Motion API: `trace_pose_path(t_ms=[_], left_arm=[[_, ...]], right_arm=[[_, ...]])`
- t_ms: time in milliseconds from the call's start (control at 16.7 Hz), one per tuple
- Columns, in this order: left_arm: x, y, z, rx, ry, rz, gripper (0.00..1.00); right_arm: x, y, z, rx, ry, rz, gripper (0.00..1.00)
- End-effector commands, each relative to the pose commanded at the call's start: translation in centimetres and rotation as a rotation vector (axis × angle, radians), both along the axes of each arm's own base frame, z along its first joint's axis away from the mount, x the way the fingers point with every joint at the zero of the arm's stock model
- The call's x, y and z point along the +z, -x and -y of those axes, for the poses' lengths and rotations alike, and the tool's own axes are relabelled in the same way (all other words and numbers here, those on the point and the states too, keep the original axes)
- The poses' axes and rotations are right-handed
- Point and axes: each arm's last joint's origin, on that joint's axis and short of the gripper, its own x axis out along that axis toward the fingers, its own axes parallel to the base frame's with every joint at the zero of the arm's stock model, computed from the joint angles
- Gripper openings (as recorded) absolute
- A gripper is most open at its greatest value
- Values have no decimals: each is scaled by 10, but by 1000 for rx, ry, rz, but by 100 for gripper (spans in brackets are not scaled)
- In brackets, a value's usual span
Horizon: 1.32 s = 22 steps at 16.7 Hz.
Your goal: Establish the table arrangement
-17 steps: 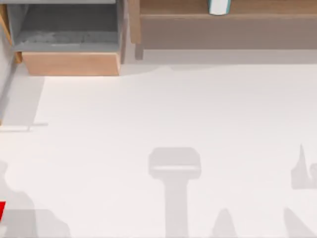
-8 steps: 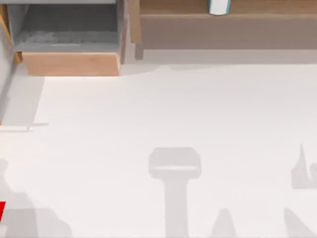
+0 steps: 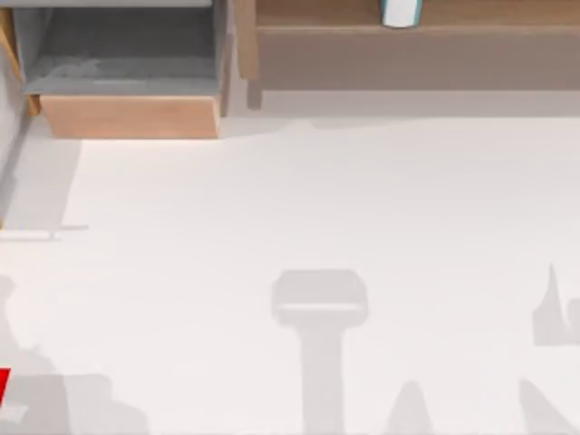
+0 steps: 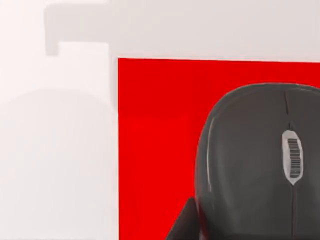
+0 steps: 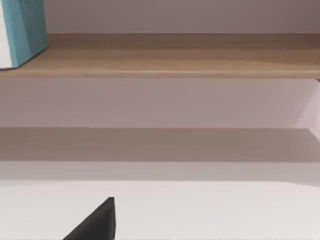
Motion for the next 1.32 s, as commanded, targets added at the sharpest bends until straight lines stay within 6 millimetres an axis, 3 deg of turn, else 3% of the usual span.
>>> trace_pose_path(t_ms=[540,1080,1320], left_arm=[[4,-3,-2,2,-16,41,0],[-26,8,3,2,38,-96,0],[-27,8,3,2,39,-99,0]], right_arm=[[0,0,0,0,0,0,100],[0,0,0,0,0,0,100],[0,0,0,0,0,0,100]])
